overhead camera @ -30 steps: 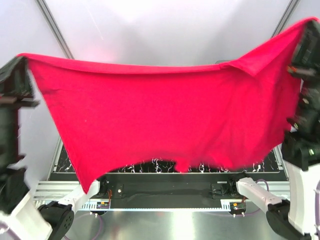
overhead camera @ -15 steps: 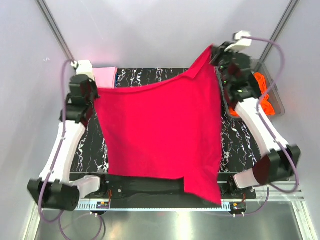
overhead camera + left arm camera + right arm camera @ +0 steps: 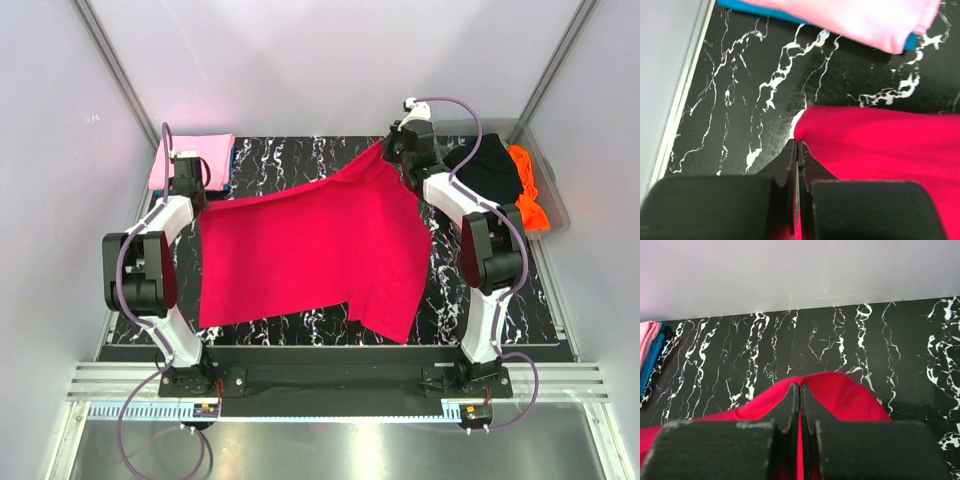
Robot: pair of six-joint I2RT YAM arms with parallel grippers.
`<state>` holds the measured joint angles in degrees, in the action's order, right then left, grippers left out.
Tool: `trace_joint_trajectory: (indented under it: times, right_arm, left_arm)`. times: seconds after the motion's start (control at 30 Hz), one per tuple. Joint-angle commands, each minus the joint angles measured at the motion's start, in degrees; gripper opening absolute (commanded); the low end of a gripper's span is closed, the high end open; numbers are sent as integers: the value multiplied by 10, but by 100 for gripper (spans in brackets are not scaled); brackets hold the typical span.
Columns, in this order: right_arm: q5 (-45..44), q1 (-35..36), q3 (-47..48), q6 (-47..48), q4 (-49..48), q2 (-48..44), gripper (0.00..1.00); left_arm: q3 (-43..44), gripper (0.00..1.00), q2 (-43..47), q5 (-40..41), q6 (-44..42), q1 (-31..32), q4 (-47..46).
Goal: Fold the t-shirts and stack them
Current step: Flatten the tshirt out, then fold the tshirt
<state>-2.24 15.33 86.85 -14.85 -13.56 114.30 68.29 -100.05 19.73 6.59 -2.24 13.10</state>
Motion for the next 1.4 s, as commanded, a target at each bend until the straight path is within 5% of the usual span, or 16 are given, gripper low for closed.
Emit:
trace_joint_trajectory:
  times: [0.0, 0.77, 1.37]
  right_arm:
    - [17, 0, 57, -4, -12, -9, 0]
    - [-51, 0, -84, -70, 237, -215, 0]
    - [-66, 0, -128, -84, 326, -241, 0]
  left_arm:
    - [44, 0, 11, -7, 33, -5, -33]
    - [57, 0, 6, 9, 96, -18, 183]
    - [42, 0, -27, -58, 147, -22, 254]
